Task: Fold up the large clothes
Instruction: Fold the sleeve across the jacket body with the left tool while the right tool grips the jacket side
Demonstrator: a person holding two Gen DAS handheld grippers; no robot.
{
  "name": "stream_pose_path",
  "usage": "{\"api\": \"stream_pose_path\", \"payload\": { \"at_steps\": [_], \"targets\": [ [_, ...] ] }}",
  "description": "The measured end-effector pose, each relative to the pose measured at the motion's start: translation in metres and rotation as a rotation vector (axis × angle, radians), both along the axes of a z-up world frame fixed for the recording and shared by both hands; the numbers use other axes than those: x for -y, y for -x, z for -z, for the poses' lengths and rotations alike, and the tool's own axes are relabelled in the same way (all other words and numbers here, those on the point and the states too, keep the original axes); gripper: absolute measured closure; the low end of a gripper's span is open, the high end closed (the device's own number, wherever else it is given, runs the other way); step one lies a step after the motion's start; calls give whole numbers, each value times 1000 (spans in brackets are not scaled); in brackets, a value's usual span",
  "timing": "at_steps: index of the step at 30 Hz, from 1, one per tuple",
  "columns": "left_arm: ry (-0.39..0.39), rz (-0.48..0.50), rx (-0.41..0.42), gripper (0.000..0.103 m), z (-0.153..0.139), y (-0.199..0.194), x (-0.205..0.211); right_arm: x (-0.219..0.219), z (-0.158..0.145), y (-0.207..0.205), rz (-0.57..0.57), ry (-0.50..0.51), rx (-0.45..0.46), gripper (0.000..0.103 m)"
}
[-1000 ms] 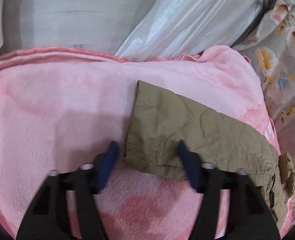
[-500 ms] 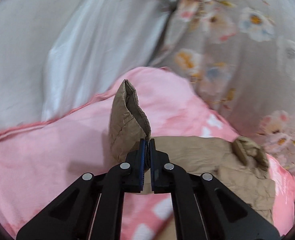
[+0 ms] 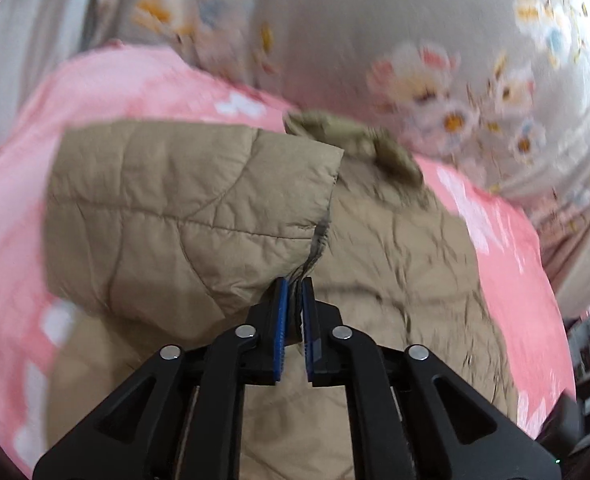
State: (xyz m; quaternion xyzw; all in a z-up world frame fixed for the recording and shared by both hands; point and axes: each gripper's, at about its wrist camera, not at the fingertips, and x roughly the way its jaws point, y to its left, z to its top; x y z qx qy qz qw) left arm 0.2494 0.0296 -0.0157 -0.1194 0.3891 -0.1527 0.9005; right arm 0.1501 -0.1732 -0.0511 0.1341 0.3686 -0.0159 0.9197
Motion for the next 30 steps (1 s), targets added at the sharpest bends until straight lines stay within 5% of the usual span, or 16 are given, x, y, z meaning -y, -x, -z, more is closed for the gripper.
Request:
{"api": "stream_pose_path", "payload": {
  "at_steps": [3,4,11,15,20,21,23,25,30],
  "targets": [
    [115,24,-95,29,31,6,4,11,-13,0,-7,-19,17,38],
    [154,7,-85,24,32,10,-2,14,-18,-2,-14,-35,21,38],
    [313,-186,-38,21,29,34,-78,-18,-30,-46,-177,-240,-6,38],
    [316,-320,-52,21,33,38,-128,-74,-24,-91,-282,-278,-75,38],
    [288,-365,-63,21,39,38,-153,-115,-2,-132,-289,-296,-171,39],
    [286,-365,-66,21,41,38,-155,-119,2,-139,-279,-307,-185,44],
    [282,-367,-75,21,43,37,-157,-123,2,-147,-284,-307,-199,91],
    [269,-353,-87,21,46,34,-154,-120,-13,-149,-312,-318,-169,100],
    [240,-316,-87,21,46,31,-141,-85,-95,-146,-283,-152,32,101]
  ]
}}
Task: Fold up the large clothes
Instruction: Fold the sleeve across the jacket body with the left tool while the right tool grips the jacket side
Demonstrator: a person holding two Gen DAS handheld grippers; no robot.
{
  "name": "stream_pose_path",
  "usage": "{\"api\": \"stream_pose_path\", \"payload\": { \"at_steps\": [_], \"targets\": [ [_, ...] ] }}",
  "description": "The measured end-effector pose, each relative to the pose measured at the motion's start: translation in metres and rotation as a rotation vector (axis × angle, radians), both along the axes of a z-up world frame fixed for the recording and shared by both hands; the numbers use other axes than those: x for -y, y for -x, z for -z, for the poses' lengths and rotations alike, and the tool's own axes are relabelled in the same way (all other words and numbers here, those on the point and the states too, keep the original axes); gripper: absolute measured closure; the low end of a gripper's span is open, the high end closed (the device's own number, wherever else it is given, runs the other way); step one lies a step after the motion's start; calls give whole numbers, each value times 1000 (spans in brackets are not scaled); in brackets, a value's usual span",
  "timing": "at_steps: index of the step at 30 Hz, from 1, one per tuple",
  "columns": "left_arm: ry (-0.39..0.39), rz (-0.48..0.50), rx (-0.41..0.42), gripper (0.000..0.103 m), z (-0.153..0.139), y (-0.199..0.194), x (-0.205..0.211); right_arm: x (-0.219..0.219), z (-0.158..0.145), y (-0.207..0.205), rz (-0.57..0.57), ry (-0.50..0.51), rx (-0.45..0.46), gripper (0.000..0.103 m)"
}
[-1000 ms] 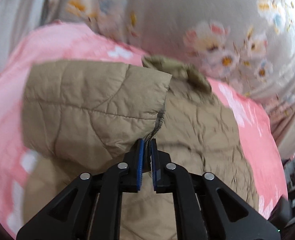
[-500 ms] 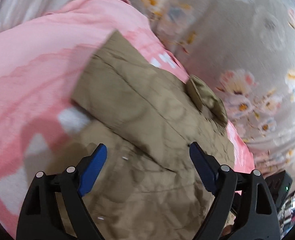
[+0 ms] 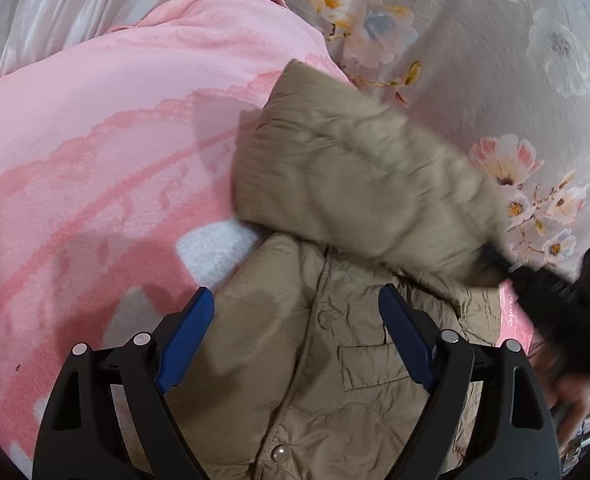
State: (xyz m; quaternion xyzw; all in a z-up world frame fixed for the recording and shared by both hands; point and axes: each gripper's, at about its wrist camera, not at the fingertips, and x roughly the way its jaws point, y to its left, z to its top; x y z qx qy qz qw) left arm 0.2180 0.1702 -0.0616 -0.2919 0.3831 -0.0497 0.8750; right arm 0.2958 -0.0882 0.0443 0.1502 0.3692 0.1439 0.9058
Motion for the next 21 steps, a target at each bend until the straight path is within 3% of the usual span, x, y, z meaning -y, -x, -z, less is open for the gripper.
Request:
{"api": "stream_pose_path", "payload": {
  "at_steps": [5,9,13,16,21],
  "targets": [
    [8,77,-4,21,-5,-10,25,67,-79,-12,138,170,151,101],
    [82,128,21,21,-23,-25,44,130,-94,-22,251,244,147,101],
    [166,172,43,21,-49,-63,60,188,-68,-26,333,266,81,101],
    [157,196,26,21,-54,-99,75,217,-36,-29,366,241,10,101],
    [123,170,-59,21,-37,-146,94,237,13,-24,361,210,-72,101]
  ]
}}
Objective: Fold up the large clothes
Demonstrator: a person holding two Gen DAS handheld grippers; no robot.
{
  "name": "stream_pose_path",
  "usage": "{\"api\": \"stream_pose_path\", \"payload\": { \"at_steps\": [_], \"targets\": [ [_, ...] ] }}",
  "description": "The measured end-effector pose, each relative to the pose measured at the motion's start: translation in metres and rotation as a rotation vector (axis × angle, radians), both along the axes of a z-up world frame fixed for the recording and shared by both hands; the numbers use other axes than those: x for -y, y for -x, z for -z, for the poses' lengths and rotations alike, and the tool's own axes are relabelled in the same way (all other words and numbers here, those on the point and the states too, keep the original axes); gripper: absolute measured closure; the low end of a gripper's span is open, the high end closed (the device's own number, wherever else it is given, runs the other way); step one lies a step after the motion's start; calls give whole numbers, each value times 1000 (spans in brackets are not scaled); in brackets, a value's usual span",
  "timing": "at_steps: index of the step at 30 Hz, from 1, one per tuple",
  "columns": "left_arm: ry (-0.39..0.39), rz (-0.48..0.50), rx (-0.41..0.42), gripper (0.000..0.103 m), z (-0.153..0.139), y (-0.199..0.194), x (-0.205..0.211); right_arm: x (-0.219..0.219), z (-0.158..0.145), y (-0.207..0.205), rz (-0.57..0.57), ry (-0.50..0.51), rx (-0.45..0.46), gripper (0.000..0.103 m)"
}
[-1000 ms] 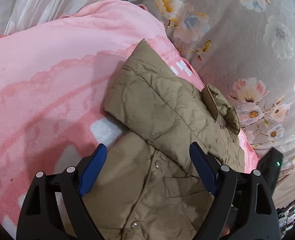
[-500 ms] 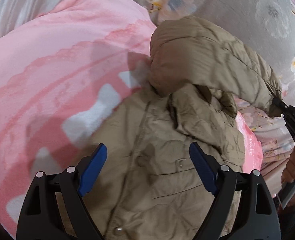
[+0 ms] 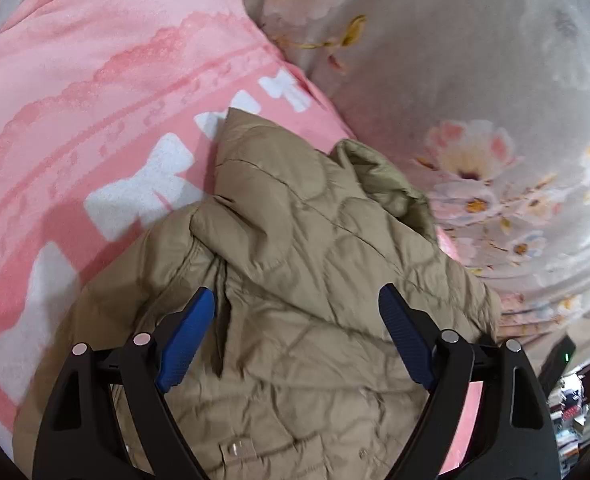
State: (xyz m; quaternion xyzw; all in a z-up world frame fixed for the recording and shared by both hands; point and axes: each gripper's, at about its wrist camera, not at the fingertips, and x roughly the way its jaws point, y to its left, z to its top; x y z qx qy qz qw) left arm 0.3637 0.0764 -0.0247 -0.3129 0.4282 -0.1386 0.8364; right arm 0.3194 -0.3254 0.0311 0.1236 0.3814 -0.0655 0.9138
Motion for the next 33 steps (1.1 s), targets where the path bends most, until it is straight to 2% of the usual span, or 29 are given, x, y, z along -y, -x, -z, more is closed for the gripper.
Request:
{"api": "stream_pose_path", "payload": {
  "at_steps": [5,9,14,16,19,21,23,26,33],
  "targets": [
    [-104,-52,-24,21,16,-26,7,-1,36,21,-13,-65,-45,101],
    [-235,-98,-16,21,24,-37,9,3,60,37,-19,-131,-78,101],
    [-304,-85,-21,20,46,-43,12,5,81,42,-14,-154,-96,101],
    [-351,-85,6,20,48,-39,17,4,85,40,-6,-138,-95,101],
    [-424,-85,37,20,50,-34,25,-5,79,37,6,-53,-77,101],
    [-442,-88,43,20,51,-33,27,-7,73,34,12,-19,-57,101],
    [-462,-86,46,20,52,-32,29,-3,74,28,16,-29,-70,101],
    [-519,-81,50,19,53,-33,37,-2,93,21,14,-38,-108,101],
    [-594,-79,44,17,56,-36,45,-6,102,20,18,-11,-99,102]
  ]
}}
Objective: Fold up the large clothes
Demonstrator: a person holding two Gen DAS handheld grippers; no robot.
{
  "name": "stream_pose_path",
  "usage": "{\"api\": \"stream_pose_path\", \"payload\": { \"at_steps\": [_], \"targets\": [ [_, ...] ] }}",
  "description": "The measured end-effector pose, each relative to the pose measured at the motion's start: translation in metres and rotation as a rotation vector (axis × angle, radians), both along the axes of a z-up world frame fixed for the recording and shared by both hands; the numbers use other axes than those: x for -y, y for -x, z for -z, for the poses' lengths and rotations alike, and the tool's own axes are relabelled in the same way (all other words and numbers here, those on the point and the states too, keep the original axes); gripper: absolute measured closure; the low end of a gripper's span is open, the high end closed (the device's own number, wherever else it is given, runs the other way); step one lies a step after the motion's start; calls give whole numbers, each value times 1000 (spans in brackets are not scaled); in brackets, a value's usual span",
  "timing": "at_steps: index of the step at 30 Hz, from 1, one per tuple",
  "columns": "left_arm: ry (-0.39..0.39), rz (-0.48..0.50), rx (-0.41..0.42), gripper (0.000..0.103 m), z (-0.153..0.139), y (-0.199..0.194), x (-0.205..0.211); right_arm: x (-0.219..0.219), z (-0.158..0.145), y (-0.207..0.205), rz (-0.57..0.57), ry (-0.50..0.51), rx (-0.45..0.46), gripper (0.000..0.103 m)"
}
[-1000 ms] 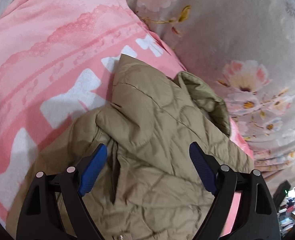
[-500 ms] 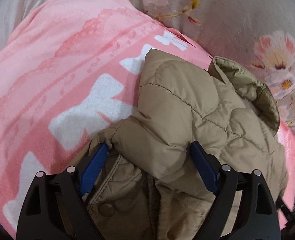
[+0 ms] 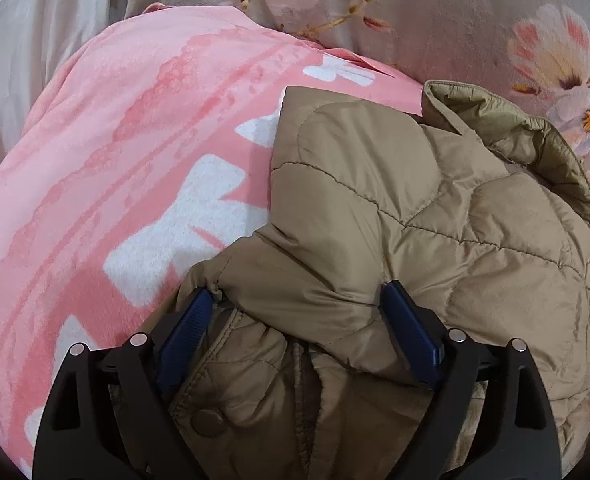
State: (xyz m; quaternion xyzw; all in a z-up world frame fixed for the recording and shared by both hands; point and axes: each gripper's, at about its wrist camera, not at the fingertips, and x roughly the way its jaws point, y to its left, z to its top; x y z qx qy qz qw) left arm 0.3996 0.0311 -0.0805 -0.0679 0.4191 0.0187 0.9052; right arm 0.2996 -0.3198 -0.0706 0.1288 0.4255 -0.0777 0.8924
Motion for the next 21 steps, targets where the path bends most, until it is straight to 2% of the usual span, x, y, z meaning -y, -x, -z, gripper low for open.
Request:
{"api": "stream_pose_path", "payload": {
  "at_steps": [3,5,6,9,10,12,15,17,21],
  "targets": [
    [12,8,3,17,-2,4,-2,4,-4,7,17,-30,-7,98],
    [27,34,-6,17,-9,13,-8,7,-17,23,66,-46,-15,83],
    [22,51,-6,17,-15,20,-11,8,-27,35,89,-53,8,81],
    [-20,97,42,18,-40,38,-11,1,-54,47,95,-6,78,81],
    [-30,109,73,18,-55,43,-7,-9,-67,43,67,17,102,81],
    [-22,131,127,17,-84,44,5,-29,-82,29,6,-2,131,81],
    [-42,153,172,17,-107,33,32,-61,-86,-2,-84,-53,147,81],
    [-75,155,173,17,-108,15,54,-83,-81,-24,-126,-55,139,82],
    [-108,100,86,18,-78,-29,73,-108,-61,-61,-154,-118,95,83]
  ]
}}
